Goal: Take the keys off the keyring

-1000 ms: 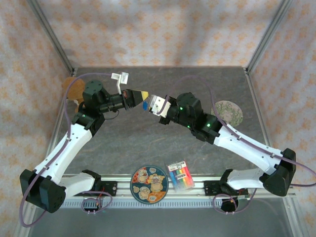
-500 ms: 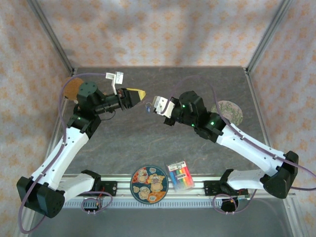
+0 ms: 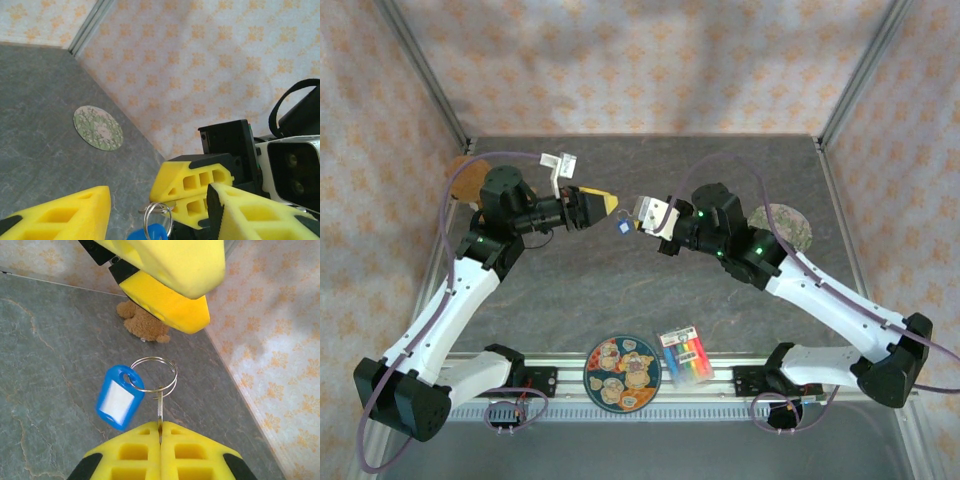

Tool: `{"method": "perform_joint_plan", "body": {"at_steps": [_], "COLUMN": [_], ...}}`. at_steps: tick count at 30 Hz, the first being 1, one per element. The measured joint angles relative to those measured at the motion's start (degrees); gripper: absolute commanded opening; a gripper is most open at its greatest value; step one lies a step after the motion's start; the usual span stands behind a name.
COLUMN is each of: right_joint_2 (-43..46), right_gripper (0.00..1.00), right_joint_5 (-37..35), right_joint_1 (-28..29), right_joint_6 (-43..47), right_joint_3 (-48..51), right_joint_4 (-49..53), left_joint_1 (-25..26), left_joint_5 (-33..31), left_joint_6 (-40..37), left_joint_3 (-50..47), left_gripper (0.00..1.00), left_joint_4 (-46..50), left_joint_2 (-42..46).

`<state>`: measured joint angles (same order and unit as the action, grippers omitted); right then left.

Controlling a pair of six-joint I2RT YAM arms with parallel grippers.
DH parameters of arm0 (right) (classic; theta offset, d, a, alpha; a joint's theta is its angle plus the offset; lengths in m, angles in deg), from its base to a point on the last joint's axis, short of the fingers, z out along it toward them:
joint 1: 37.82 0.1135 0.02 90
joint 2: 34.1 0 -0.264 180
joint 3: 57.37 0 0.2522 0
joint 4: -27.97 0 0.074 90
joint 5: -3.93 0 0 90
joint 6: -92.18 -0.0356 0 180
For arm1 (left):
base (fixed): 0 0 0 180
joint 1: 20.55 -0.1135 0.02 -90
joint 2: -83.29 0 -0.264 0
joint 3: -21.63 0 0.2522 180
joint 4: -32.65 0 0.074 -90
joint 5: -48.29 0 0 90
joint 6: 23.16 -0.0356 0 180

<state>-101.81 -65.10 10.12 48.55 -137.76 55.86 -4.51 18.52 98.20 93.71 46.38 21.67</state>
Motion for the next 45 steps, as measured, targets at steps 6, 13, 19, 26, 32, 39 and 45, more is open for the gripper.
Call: {"method": "perform_joint_plan", "body": {"at_steps": [6,13,19,26,32,39,45], "right_joint_2": [0.00,0.02,0.04,0.04,0.07,0.74,1.88], "right_gripper": [0.00,0.00,0.00,0.00,0.00,0.00,0.00], "right_joint_5": [0.11,0.13,0.52,0.70,0.61,0.46,-0.31], "right_joint_1": [-0.11,-0.11,-0.11,-0.22,-0.39,-0.50,0.52], "right_joint_6": [0.00,-0.02,0.00,0.00,0.00,-0.02,1.31], "right_joint_3": [-0.20,-0.90,-0.90,-0.90,-0.90,-0.48,1.49], "right_joint_4": [0.02,-0.04,-0.02,0.13,0.04,-2.05,-3.17], "left_joint_1": [0.94,1.99,1.99,2.12,2.25,2.36,2.73], "left_joint_5": [1.84,2.91,3.74,4.31,4.50,2.97,1.11], "left_joint_6": [-0.35,-1.31,-1.46,-0.92,0.39,3.87,4.35], "left_joint_3": [0.00,0.00,0.07,0.17,0.24,-0.35,-0.37], "left_gripper": [0.51,0.42,0.24,0.00,0.00,0.00,0.00], "left_joint_4": [0.72,1.36,1.79,1.40,0.22,-4.22,-4.09], "left_joint_2": [-0.59,-1.51,-1.88,-2.49,-2.49,-2.47,-2.16]}}
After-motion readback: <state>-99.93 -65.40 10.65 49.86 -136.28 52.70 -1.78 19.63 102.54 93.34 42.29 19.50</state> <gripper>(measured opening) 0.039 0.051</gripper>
